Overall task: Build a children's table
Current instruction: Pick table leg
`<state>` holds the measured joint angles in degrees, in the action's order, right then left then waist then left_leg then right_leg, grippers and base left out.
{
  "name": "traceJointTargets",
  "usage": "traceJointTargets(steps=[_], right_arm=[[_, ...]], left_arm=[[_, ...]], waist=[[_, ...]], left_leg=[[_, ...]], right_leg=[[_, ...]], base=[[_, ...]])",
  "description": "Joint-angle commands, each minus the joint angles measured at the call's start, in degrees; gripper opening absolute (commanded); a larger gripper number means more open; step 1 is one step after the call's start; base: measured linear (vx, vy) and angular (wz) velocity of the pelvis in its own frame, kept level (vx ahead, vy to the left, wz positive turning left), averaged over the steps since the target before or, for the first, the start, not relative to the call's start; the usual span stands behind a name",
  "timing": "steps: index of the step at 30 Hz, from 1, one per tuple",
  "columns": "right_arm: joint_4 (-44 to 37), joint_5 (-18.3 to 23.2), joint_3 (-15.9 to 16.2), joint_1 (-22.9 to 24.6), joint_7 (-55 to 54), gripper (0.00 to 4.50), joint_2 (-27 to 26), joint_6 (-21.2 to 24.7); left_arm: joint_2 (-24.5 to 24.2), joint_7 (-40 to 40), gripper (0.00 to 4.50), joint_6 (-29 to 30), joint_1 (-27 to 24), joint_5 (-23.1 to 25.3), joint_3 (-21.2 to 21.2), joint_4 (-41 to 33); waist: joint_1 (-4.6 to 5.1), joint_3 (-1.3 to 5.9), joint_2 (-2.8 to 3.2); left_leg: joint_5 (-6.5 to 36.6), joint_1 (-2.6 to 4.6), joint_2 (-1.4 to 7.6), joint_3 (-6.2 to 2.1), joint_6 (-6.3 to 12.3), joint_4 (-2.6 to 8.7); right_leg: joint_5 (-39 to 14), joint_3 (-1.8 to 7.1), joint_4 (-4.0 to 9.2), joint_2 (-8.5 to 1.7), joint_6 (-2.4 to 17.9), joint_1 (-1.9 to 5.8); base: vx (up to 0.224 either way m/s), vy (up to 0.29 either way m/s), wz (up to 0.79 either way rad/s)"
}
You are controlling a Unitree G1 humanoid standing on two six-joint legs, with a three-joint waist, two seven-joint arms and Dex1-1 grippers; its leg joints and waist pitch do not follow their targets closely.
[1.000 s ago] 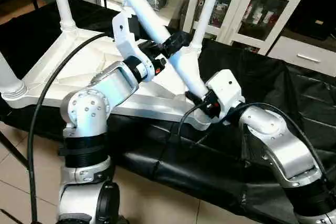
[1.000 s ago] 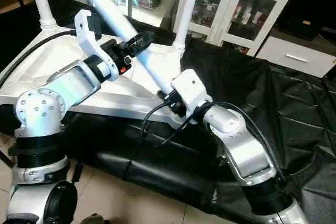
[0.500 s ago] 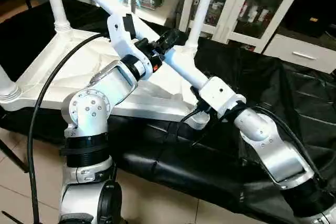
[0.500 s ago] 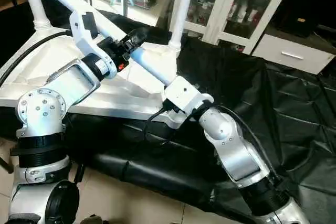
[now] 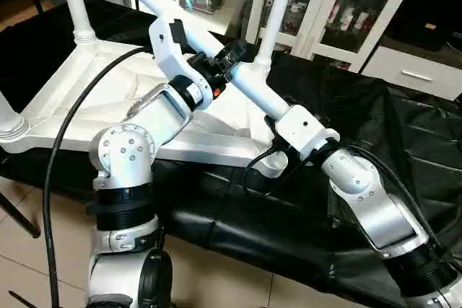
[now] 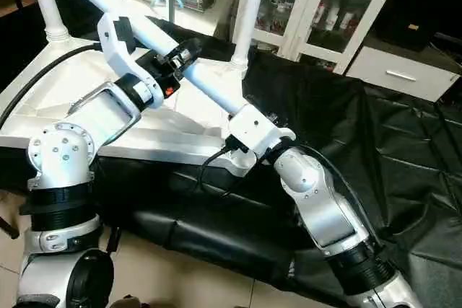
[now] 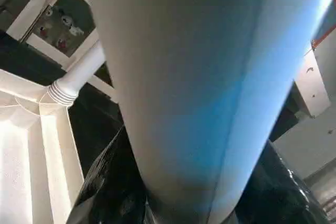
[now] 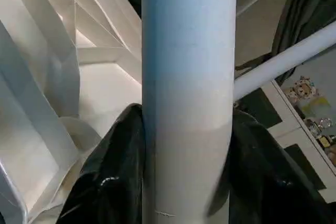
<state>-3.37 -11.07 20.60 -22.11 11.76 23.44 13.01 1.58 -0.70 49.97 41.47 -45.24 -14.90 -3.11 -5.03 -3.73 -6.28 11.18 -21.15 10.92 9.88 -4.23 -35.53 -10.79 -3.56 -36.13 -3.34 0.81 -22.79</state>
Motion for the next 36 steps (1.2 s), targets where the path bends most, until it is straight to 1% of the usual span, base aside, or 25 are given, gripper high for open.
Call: traceJointTargets(steps=[1,6,7,9,10,11,12,13,14,15,16,17,18,21,23,24,26,27,28,29,30,31,33,35,36], right_arm=[[0.58,-1.47,-1.11,-0.28,0.15,1.83,0.17,-0.77],[1.24,-1.84,-1.34,-0.36,0.41,1.83,-0.56,-1.53],[1.23,-1.91,-1.44,-0.34,0.04,1.83,-0.68,-1.54],[1.06,-1.12,-1.64,-0.22,0.41,1.83,-0.93,-1.63],[0.52,1.20,-1.80,0.03,2.50,2.39,-1.20,-2.92],[0.52,1.20,-1.80,0.03,2.50,2.39,-1.20,-2.92],[-0.76,6.28,-2.33,0.73,6.63,2.53,-2.15,-4.53],[-1.28,8.16,-2.54,1.02,8.10,2.58,-2.58,-4.74],[-2.55,12.71,-3.43,1.59,11.10,2.72,-3.71,-5.28],[-3.37,14.84,-3.93,1.91,12.53,2.72,-4.18,-5.03],[-3.94,16.01,-4.21,2.10,13.29,2.95,-4.38,-4.62],[-3.98,16.08,-4.24,2.11,13.33,2.98,-4.39,-4.62],[-6.83,21.52,-5.65,2.92,17.10,2.98,-4.40,-2.54],[-7.69,23.49,-6.64,3.06,18.66,3.33,-3.89,-1.92],[-7.85,27.55,-9.73,2.57,20.62,3.40,-3.61,1.07],[-7.21,30.45,-12.56,1.50,22.50,3.47,-2.43,3.98],[-6.66,31.81,-13.91,0.75,23.76,3.60,-1.36,5.06],[-5.89,36.97,-17.23,-1.43,26.60,3.85,1.24,10.50],[-5.57,38.72,-18.23,-2.29,27.87,3.85,2.50,12.18],[-5.08,40.42,-18.87,-3.15,29.34,3.96,4.23,14.89],[-4.61,41.72,-19.16,-3.76,30.99,3.96,5.92,17.18],[-4.33,42.35,-19.34,-4.09,32.32,4.10,6.90,17.81],[-3.62,44.26,-19.64,-4.92,36.22,4.30,9.45,19.90],[-3.46,45.54,-19.61,-5.23,38.55,4.30,10.78,21.89],[-3.75,47.12,-19.25,-5.04,41.73,4.30,12.44,24.10]], left_arm=[[0.45,0.74,1.78,0.48,1.52,0.56,1.24,0.56],[0.17,1.32,1.74,-0.69,1.67,1.12,0.60,1.05],[0.10,1.37,1.74,-0.82,1.68,1.17,0.45,1.10],[-0.04,1.43,1.74,-1.10,1.69,1.38,0.31,1.19],[-0.33,1.62,1.74,-1.85,1.79,1.94,0.06,1.48],[-0.33,1.62,1.74,-1.85,1.79,1.94,0.06,1.48],[-1.22,1.27,1.73,-3.27,2.11,3.16,0.08,2.15],[-1.62,0.90,1.73,-3.71,2.22,3.55,0.22,2.37],[-2.00,0.86,1.72,-3.96,2.56,3.59,-0.12,2.83],[-2.27,0.66,1.72,-4.03,2.71,3.64,-0.14,3.03],[-2.47,0.44,1.71,-4.07,2.77,3.73,-0.06,3.12],[-2.51,0.41,1.71,-4.07,2.78,3.74,-0.04,3.13],[-4.11,-0.97,1.71,-4.05,2.88,4.72,0.93,3.49],[-5.46,-2.53,1.71,-3.79,2.72,5.23,1.85,3.43],[-7.71,-5.54,1.71,-3.41,2.32,5.87,3.52,3.10],[-10.56,-9.94,1.71,-2.71,1.68,6.13,5.67,2.30],[-12.19,-12.52,1.71,-2.39,1.34,6.23,6.82,1.92],[-15.03,-16.66,1.71,-2.39,0.98,6.70,8.54,1.61],[-16.00,-18.28,1.71,-2.13,0.91,6.56,9.04,1.53],[-17.15,-20.13,1.71,-1.70,0.90,6.42,9.82,1.36],[-18.19,-21.87,1.71,-1.36,0.88,6.27,10.63,1.03],[-18.79,-23.33,1.71,-1.10,0.94,5.94,11.14,0.64],[-20.01,-26.92,1.71,0.11,1.53,4.39,12.19,-0.59],[-20.43,-28.87,1.71,1.01,2.12,3.04,12.62,-1.30],[-20.82,-30.83,1.71,1.85,2.66,1.61,13.18,-2.17]], waist=[[0.14,3.92,1.25],[0.11,3.91,1.26],[0.07,3.89,1.53],[0.08,3.97,1.38],[0.13,3.97,1.41],[0.13,3.96,1.47],[0.13,3.94,1.40],[0.17,3.92,1.59],[0.21,3.92,1.55],[0.10,3.95,1.62],[0.09,4.02,1.67],[0.10,4.06,1.72],[0.08,4.07,1.71],[-0.21,3.96,1.83],[-0.23,3.95,1.69],[-0.33,3.88,1.74],[-0.43,3.86,1.69],[-0.33,3.93,1.75],[-0.28,3.92,1.64],[-0.36,3.91,1.77],[-0.43,3.96,1.79],[-0.41,3.87,1.79],[-0.48,4.02,1.49],[-0.64,4.04,1.55],[-0.69,4.09,1.28]], left_leg=[[9.34,0.93,2.08,-0.90,-3.68,4.52],[9.66,0.93,2.08,-0.91,-3.70,4.55],[9.76,0.98,2.07,-0.93,-3.76,4.55],[9.42,0.99,2.07,-0.93,-3.71,4.52],[9.22,0.93,2.08,-0.94,-3.65,4.54],[9.58,0.94,2.08,-0.94,-3.44,4.54],[9.97,0.94,2.07,-0.89,-3.10,4.54],[11.09,0.98,2.18,-0.93,-2.57,4.59],[11.29,0.96,2.14,-0.96,-2.20,4.62],[11.40,0.99,2.33,-1.10,-1.77,4.66],[10.54,0.94,2.38,-1.16,-1.62,4.64],[10.00,0.97,2.49,-1.22,-1.65,4.66],[9.26,1.08,2.47,-1.16,-1.71,4.62],[9.46,1.10,2.53,-1.10,-1.87,4.72],[9.64,1.15,2.41,-1.03,-2.02,4.72],[9.91,1.22,2.37,-1.03,-2.12,4.78],[9.59,1.17,2.40,-0.97,-2.44,4.81],[9.32,1.16,2.31,-1.03,-2.59,4.77],[9.29,1.13,2.22,-1.02,-2.48,4.75],[8.88,1.18,2.31,-0.89,-2.59,4.65],[8.16,1.08,2.32,-0.90,-2.68,4.61],[8.14,1.12,2.27,-0.82,-2.54,4.60],[6.96,1.11,2.43,-0.78,-2.29,4.50],[5.67,0.95,2.36,-0.72,-2.13,4.36],[5.39,0.98,2.23,-0.65,-1.57,4.29]], right_leg=[[-4.51,3.00,3.77,-4.05,6.03,2.84],[-5.44,2.98,3.84,-4.10,5.86,2.82],[-5.39,2.99,3.83,-4.07,5.88,2.76],[-4.54,2.99,3.77,-4.05,5.96,2.83],[-3.82,2.97,3.70,-4.02,6.12,2.88],[-3.80,2.97,3.70,-4.04,6.19,2.89],[-3.97,2.99,3.80,-4.08,6.19,2.92],[-4.85,2.97,3.93,-4.09,5.99,2.78],[-5.21,2.94,3.99,-4.06,5.84,2.83],[-5.12,2.95,3.86,-4.27,5.91,2.86],[-4.08,2.90,3.79,-4.25,6.38,2.91],[-3.24,2.91,3.63,-4.25,6.79,2.86],[-2.12,2.88,3.48,-4.17,7.40,2.85],[-2.76,2.96,3.52,-4.31,7.95,2.82],[-3.67,2.97,3.57,-4.27,7.97,2.85],[-4.80,2.97,3.71,-4.30,7.81,2.71],[-5.51,3.03,3.70,-4.35,7.65,2.71],[-5.55,2.96,3.55,-4.25,7.75,2.88],[-5.64,2.96,3.57,-4.19,7.74,2.96],[-5.58,3.03,3.59,-4.38,8.04,2.81],[-5.20,2.98,3.54,-4.43,8.54,2.98],[-5.14,2.99,3.62,-4.39,8.85,2.88],[-3.95,2.95,3.37,-4.47,9.71,3.02],[-2.43,2.95,3.13,-4.56,10.86,3.08],[-2.41,2.89,3.18,-4.49,11.48,3.22]], base=[[0.000,0.000,0.00],[0.000,0.000,0.00],[0.000,0.000,0.00],[0.000,0.000,0.00],[0.000,0.000,0.00],[0.000,0.000,0.00],[0.000,0.000,0.00],[0.000,0.000,0.00],[0.000,0.000,0.00],[0.000,0.000,0.00],[0.000,0.000,0.00],[0.000,0.000,0.00],[0.000,0.000,0.00],[0.000,0.000,0.00],[0.000,0.000,0.00],[0.000,0.000,0.00],[0.000,0.000,0.00],[0.000,0.000,0.00],[0.000,0.000,0.00],[0.000,0.000,0.00],[0.000,0.000,0.00],[0.000,0.000,0.00],[0.000,0.000,0.00],[0.000,0.000,0.00],[0.000,0.000,0.00]])
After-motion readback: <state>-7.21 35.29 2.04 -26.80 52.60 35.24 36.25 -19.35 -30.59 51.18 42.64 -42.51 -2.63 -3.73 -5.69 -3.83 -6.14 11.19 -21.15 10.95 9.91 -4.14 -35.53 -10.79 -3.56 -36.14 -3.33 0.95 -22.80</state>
